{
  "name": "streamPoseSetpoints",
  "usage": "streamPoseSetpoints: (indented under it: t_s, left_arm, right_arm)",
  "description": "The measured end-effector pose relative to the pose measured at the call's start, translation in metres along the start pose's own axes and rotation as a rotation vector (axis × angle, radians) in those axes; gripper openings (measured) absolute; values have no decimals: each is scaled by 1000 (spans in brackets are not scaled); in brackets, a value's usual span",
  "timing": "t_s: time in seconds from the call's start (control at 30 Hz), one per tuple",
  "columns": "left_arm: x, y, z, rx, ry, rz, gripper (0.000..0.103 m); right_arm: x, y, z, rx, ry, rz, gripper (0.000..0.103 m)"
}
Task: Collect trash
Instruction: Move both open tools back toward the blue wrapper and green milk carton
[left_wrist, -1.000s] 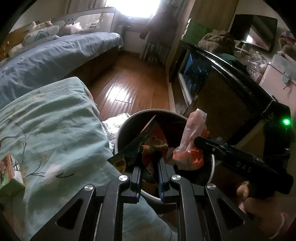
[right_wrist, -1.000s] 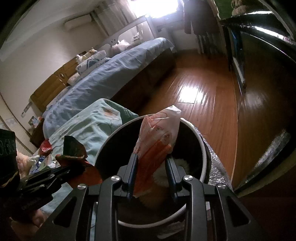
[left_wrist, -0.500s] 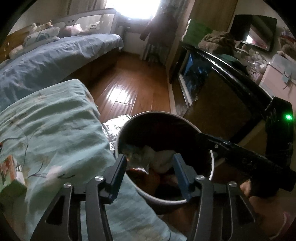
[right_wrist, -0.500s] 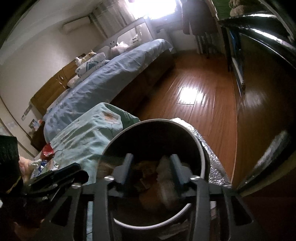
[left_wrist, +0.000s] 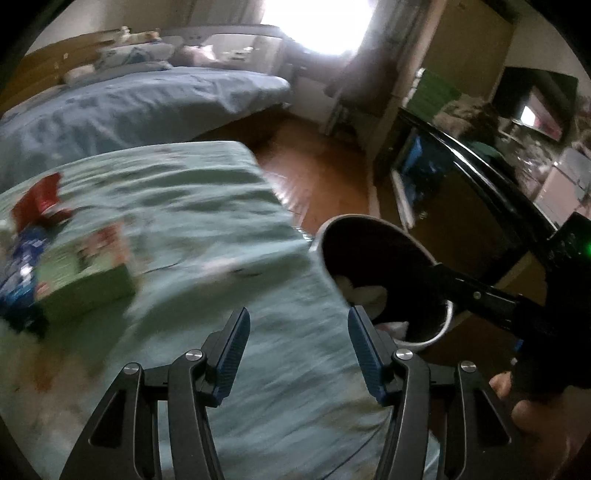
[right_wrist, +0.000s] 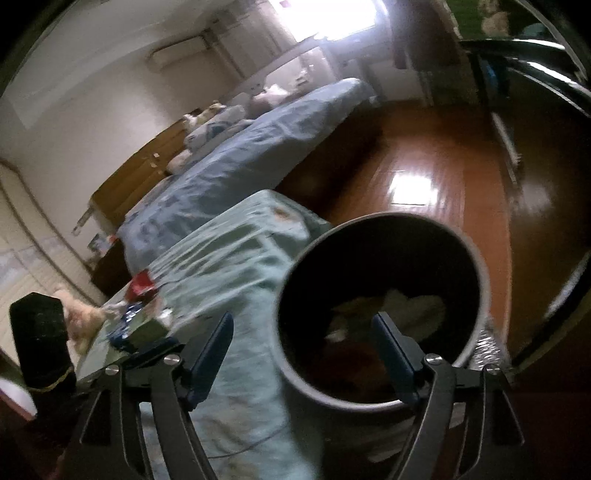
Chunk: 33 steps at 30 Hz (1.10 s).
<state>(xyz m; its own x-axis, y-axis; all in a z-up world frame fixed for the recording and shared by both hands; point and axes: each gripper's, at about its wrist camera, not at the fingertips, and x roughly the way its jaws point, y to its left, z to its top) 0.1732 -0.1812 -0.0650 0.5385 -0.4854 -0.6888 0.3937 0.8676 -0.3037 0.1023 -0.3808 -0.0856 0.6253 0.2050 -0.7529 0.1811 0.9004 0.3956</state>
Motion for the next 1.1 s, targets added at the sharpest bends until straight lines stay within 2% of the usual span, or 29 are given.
streamPoseSetpoints:
  t_s: [0.23, 0.63, 0.93, 1.1]
  left_arm:
    - [-41, 40, -19, -75, -32, 58, 55]
    - [-88, 105, -37, -223, -76, 150, 55]
    - [-105, 140, -30, -309, -109, 167, 55]
    - [-97, 147, -22, -298, -122, 181, 54]
  right_arm:
    - [18, 37, -15, -50, 41, 64, 79]
    - [40, 81, -31, -118, 96, 116, 79]
    - [54, 97, -36, -135, 118, 131, 79]
    - [59, 100, -35, -128, 121, 134, 79]
